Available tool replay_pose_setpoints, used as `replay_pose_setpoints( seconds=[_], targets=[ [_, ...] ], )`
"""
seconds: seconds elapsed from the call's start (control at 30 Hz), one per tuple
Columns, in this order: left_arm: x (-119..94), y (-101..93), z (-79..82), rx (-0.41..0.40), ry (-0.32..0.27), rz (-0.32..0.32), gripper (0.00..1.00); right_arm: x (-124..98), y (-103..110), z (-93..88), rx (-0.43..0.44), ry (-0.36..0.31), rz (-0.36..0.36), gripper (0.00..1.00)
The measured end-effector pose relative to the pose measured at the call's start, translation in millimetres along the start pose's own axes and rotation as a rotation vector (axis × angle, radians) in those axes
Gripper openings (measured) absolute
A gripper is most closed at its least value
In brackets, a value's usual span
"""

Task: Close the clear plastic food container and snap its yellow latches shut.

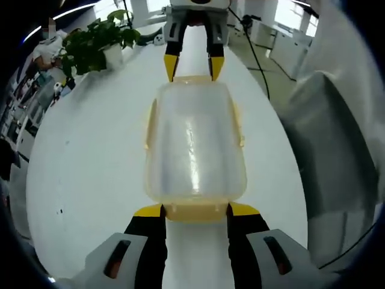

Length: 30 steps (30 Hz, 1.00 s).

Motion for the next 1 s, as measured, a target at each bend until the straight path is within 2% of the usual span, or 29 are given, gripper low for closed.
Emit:
replay_pose_setpoints(
  seconds=[0.27,0.53,1.0],
  targets=[
    [8,3.0,-2.9,-0.007,0.006,-0.008,0.37,6,-5,-3.5,-0.002,0.006,0.002,0.37],
    [2,1.1,-5.2,-0.001,0.004,-0.011,0.37,7,-3,-0.8,0.000,0.004,0.013,0.37],
    [6,-3.1,-3.9,0.007,0.014,0.003,0.37,12,-2,-2.8,-0.019,0.035,0.001,0.37]
  ],
)
Point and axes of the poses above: the point that each gripper's makers call its tool centre point, and the gripper's own axes: x roughly forward along the fingers, y roughly to its left, z roughly out of its top, the point moved 7 cm from there along -x, roughly backward along the fingers, and after that the axes turned 13 degrees about x, right-handed, at the moved point
